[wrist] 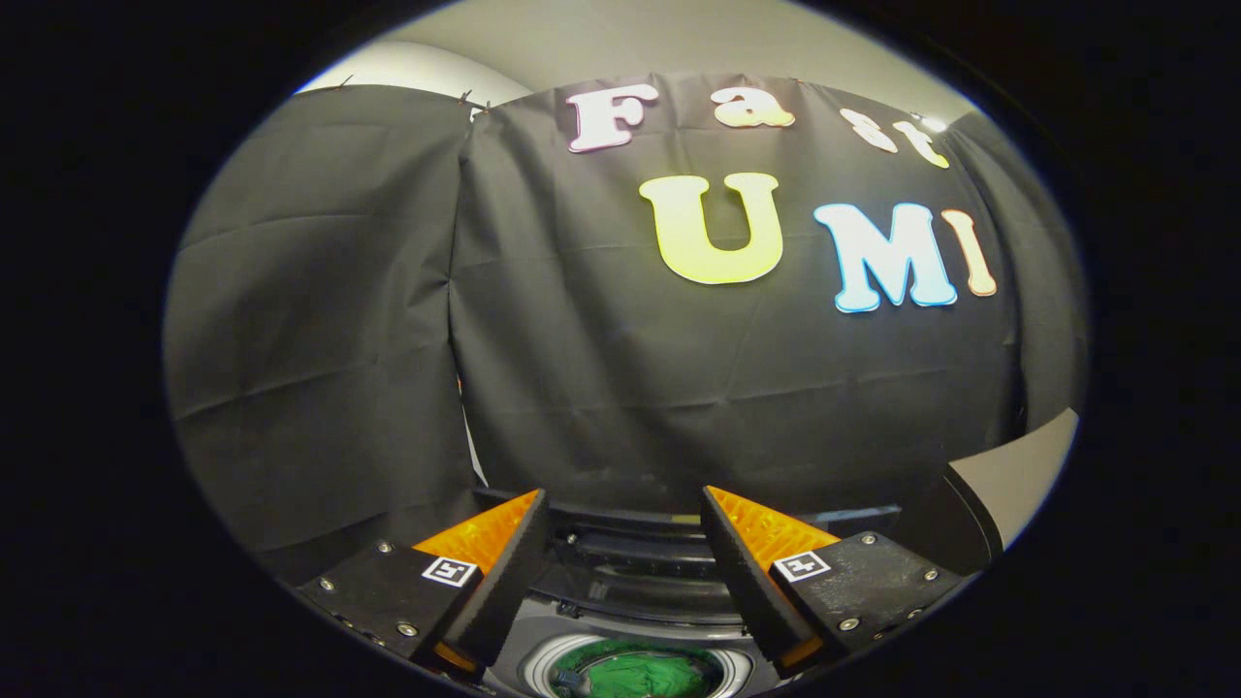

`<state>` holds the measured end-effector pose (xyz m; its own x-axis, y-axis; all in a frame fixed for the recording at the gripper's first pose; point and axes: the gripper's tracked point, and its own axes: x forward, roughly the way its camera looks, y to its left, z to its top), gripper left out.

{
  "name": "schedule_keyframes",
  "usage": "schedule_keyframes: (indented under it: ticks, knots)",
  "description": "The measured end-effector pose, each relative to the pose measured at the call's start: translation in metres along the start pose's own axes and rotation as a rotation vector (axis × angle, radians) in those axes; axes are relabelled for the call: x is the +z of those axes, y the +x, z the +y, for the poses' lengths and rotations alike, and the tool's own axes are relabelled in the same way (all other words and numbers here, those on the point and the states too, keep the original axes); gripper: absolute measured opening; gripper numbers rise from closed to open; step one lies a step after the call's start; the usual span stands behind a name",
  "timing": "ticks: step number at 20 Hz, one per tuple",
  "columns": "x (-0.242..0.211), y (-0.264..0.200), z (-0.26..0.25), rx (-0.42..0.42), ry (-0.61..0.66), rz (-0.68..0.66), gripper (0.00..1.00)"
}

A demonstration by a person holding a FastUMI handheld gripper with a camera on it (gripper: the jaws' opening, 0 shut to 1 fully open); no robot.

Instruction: Put the clothes into the washing machine and then close the washing machine lid.

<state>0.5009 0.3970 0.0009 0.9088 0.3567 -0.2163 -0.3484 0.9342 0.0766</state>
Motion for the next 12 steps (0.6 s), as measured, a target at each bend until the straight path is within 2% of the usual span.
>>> schedule_keyframes:
  ticks: [5, 12]
  knots:
    - [0.009, 0.038, 0.006, 0.002, -0.026, -0.023, 0.95]
    - [-0.002, 0.09, -0.015, -0.061, -0.04, 0.026, 0.96]
